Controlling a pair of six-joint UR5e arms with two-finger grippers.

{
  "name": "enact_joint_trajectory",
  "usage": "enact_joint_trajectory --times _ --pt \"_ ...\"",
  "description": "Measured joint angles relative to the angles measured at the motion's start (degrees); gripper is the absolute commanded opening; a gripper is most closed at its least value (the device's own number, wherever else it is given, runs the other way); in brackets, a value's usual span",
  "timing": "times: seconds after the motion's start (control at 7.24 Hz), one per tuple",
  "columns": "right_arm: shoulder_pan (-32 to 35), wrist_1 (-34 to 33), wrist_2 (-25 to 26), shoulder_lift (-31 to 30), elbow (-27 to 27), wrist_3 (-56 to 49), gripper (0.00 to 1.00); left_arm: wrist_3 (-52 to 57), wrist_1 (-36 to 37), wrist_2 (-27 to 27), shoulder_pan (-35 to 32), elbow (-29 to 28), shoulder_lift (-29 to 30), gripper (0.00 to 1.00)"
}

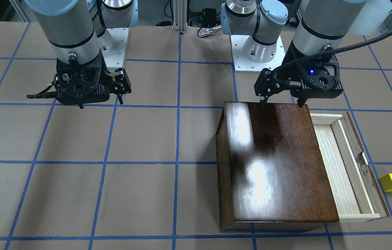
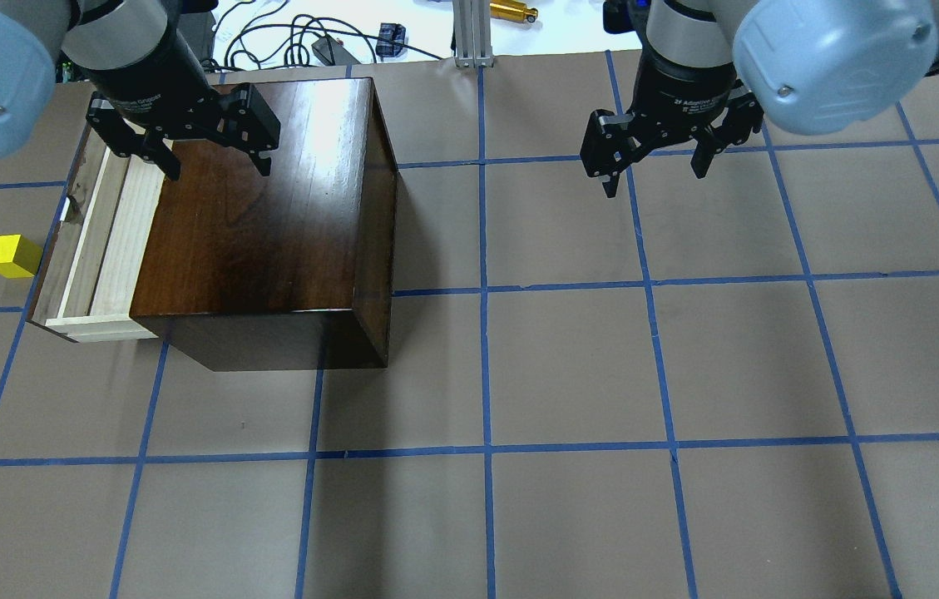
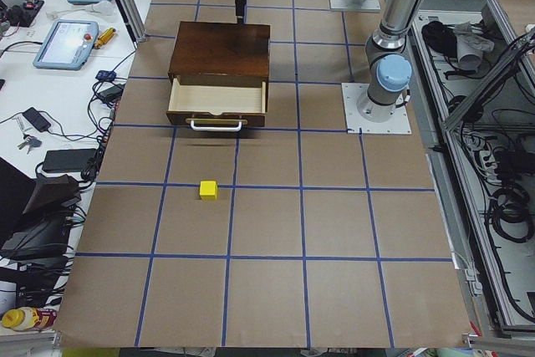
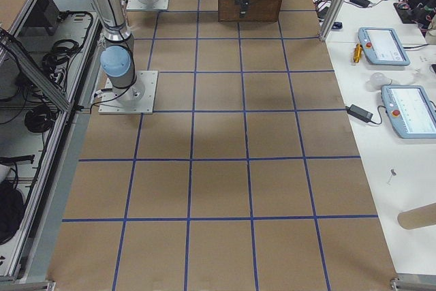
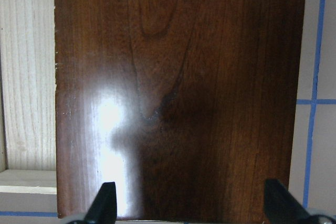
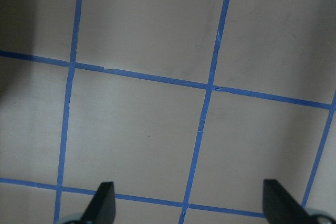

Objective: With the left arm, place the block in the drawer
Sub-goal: 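Release the handle and raise the left gripper above the cabinet, then lower the left gripper over the yellow cube and close on it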

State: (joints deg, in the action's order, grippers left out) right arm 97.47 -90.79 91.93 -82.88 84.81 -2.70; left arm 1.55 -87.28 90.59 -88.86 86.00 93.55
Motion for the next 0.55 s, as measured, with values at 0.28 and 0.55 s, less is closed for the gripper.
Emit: enact_joint_trajectory --times 0.28,0.55 --pt "0.00 0.00 0.00 0.00 0.00 0.02 1.00 12.75 -0.21 -0.40 6.93 0.00 0.00 1.00" --pt "0.00 0.00 0.00 0.00 0.00 0.02 1.00 32.26 -0.12 -0.06 16.65 0.04 1.28 1.00"
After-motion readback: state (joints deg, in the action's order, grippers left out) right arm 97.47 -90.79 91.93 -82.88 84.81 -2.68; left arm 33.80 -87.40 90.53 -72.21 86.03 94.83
